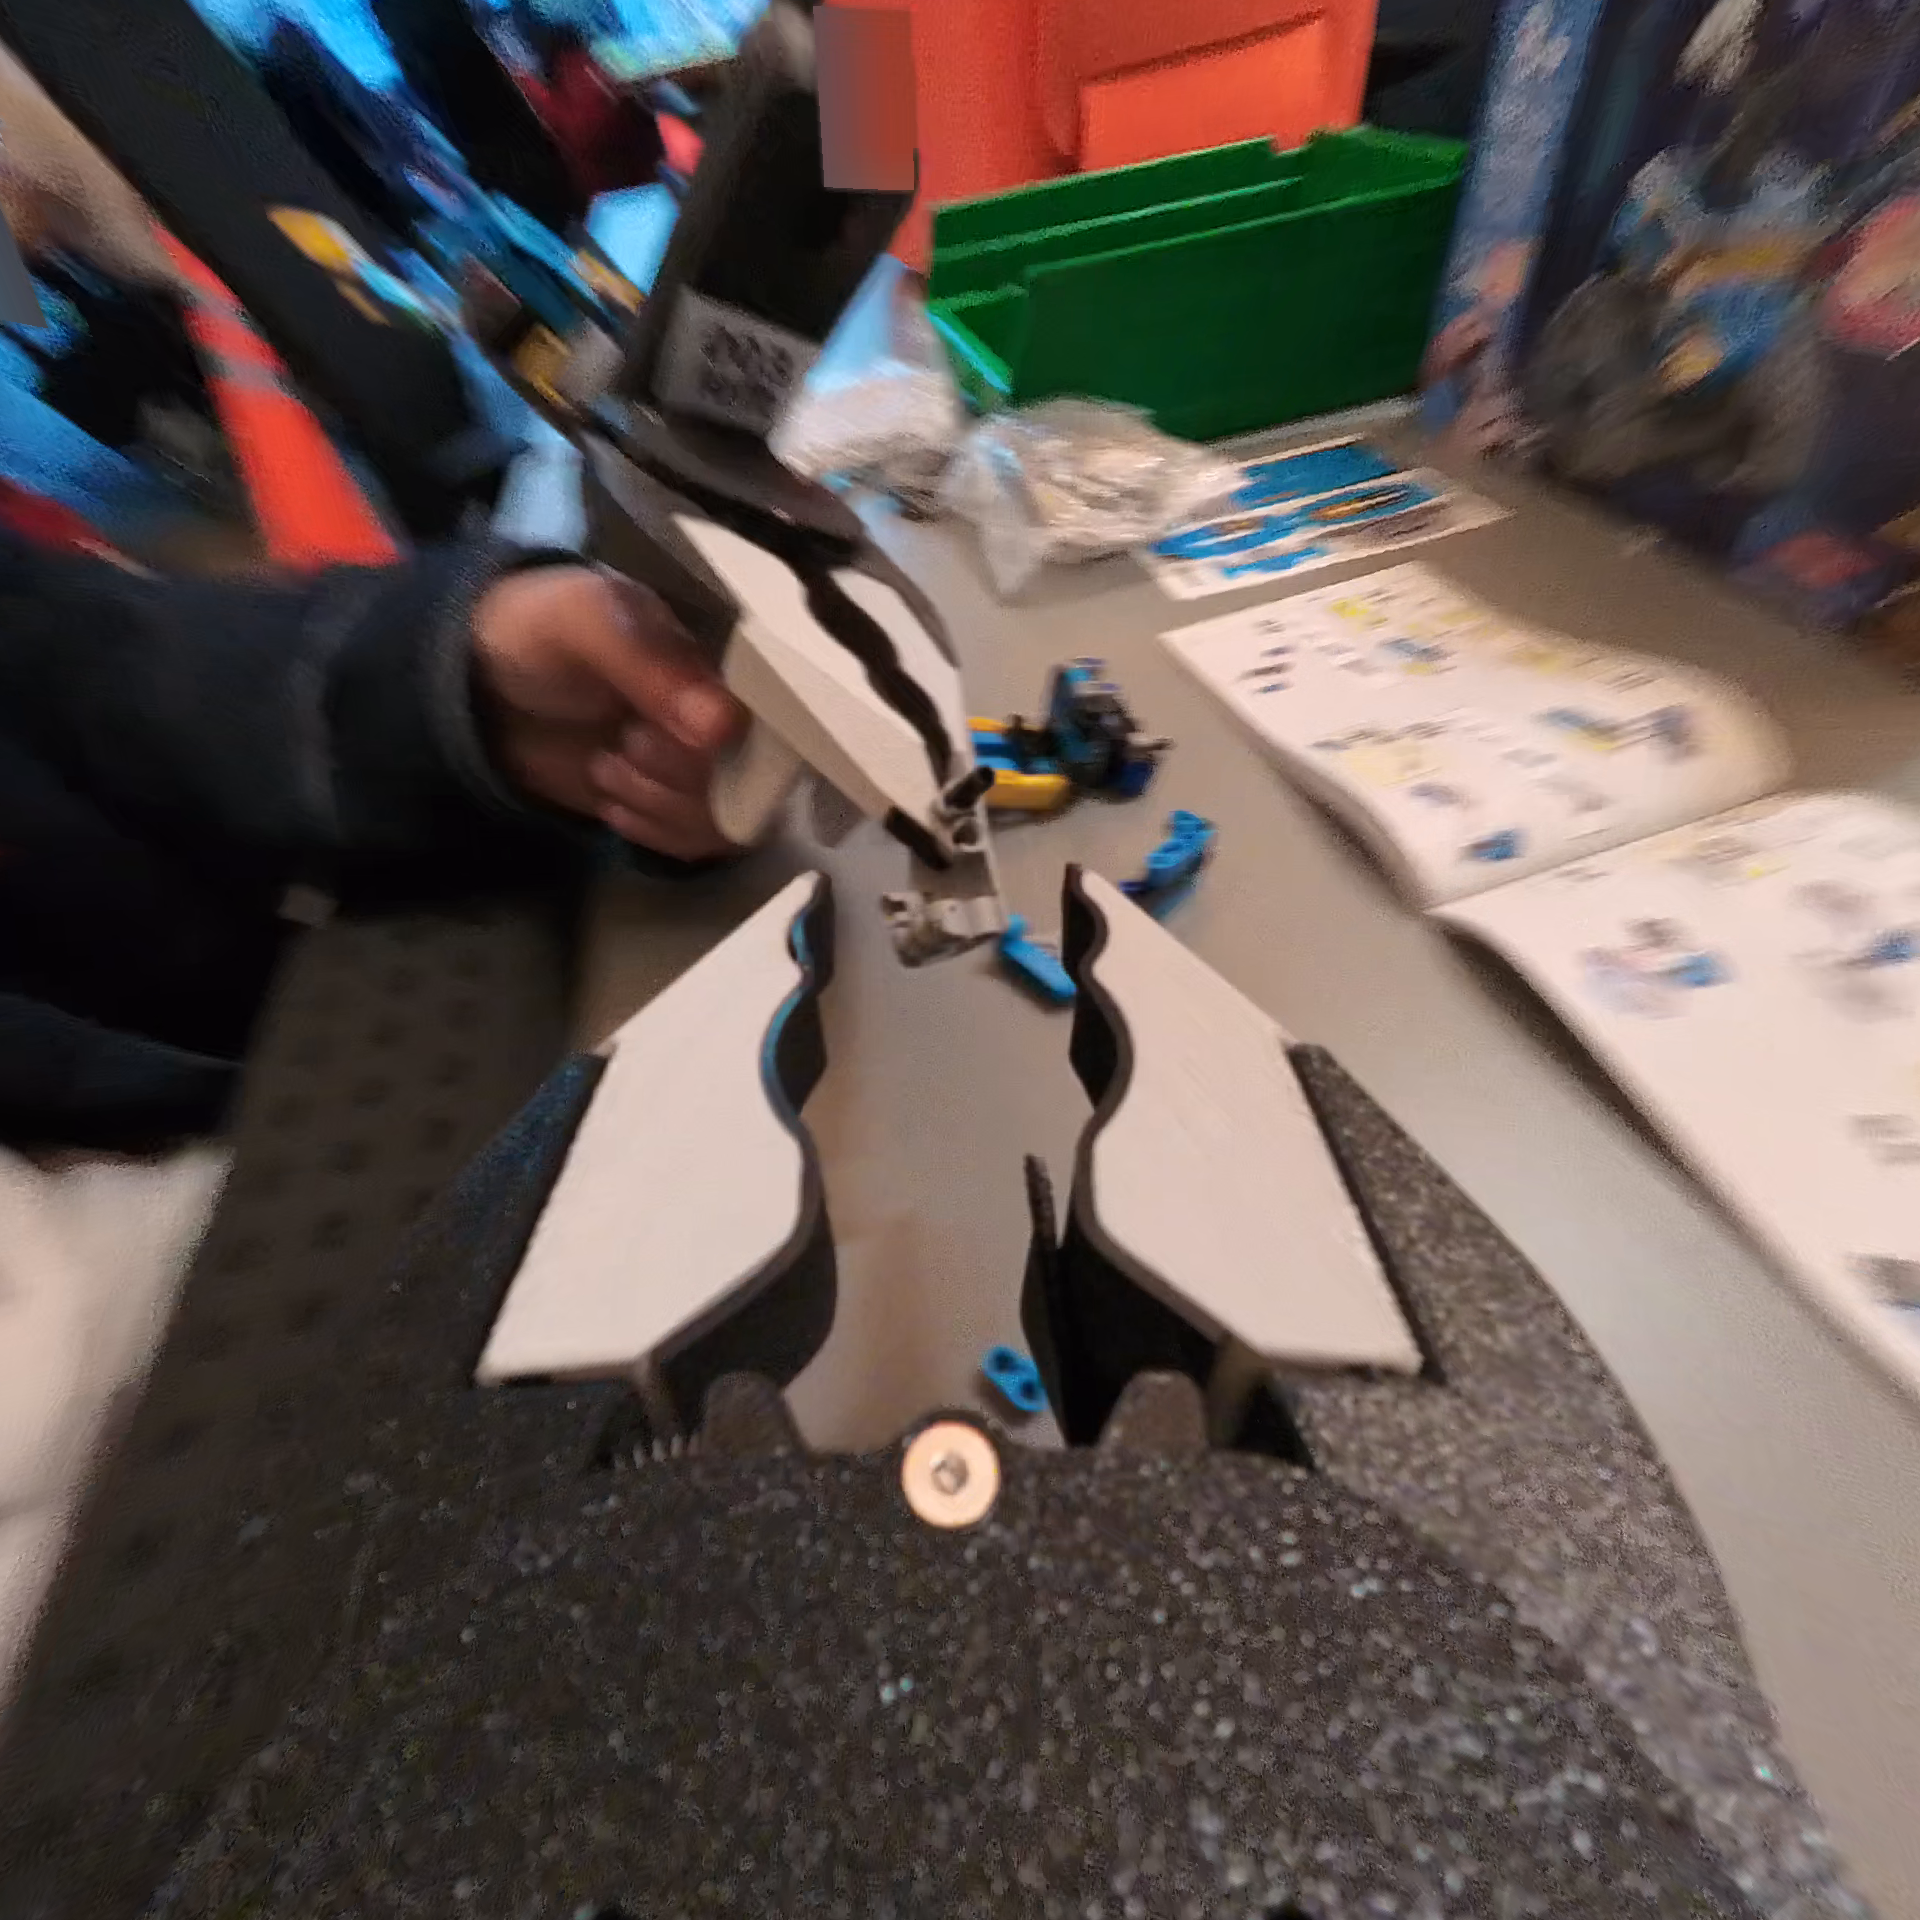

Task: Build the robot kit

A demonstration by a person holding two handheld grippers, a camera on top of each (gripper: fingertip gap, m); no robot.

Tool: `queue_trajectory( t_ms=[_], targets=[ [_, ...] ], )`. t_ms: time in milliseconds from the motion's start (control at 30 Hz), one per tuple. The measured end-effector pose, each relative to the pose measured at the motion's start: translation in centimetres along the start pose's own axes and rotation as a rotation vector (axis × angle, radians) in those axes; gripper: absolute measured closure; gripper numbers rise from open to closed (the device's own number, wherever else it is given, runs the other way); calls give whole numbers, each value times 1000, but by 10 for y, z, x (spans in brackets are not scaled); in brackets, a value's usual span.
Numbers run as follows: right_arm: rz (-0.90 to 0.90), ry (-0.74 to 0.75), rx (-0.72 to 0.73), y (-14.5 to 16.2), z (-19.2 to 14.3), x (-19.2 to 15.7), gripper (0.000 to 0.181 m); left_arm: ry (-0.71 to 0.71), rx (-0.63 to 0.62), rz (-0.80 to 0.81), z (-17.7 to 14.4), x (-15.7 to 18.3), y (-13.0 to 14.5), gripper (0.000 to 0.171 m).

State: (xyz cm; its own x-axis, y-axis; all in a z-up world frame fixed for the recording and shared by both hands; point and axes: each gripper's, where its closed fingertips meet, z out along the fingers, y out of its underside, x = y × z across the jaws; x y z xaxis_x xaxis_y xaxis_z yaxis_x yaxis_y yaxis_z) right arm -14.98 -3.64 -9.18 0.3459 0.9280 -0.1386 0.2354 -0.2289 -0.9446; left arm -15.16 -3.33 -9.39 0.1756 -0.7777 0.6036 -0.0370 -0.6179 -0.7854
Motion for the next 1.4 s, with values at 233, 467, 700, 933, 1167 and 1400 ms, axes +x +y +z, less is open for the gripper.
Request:
queue_trajectory(
  t_ms=[233, 467, 700, 933, 1167, 1400],
  targets=[
    [439, -283, 56, -4, 1, -8, 166, 173, 69, -232, -3, 7, -8, 171],
    [703, -419, 91, -5, -4, -4, 167, 163, 101, -205, -7, 5, -15, 163],
    [682, -423, 49, -1, -3, -8, 167, 135, 87, -154, -7, 5, -14, 168],
    [-102, 123, 6, -7, -3, 15, 143, 87, 65, -185, -6, -5, -8, 171],
    [-519, 333, -96, 1, 7, 10, 159, 77, 1, -178, 0, -4, 3, 171],
    [-520, 308, -146, 10, 9, 9, 165, 55, -39, -149, 3, -5, 10, 171]
  ],
)
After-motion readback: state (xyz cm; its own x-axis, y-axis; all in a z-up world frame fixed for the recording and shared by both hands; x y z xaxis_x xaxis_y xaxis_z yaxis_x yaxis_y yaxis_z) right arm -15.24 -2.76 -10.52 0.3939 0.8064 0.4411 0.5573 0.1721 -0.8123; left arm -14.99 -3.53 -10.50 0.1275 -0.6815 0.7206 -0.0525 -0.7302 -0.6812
